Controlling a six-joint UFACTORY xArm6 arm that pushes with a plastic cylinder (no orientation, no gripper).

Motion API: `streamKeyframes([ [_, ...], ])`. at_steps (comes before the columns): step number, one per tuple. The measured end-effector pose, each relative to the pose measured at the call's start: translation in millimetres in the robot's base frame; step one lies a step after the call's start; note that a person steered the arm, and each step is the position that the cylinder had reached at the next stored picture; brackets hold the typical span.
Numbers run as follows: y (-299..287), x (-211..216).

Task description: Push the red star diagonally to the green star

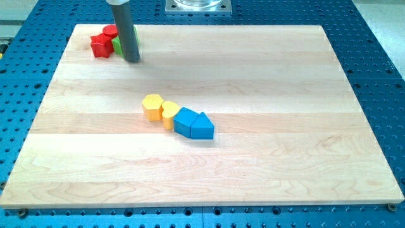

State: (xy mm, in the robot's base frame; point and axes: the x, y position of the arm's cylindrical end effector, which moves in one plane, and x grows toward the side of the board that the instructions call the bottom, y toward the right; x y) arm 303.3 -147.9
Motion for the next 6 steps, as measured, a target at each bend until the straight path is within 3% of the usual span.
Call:
streamKeyframes([
  [3, 18, 4],
  [4, 23, -71],
  [6, -73, -95],
])
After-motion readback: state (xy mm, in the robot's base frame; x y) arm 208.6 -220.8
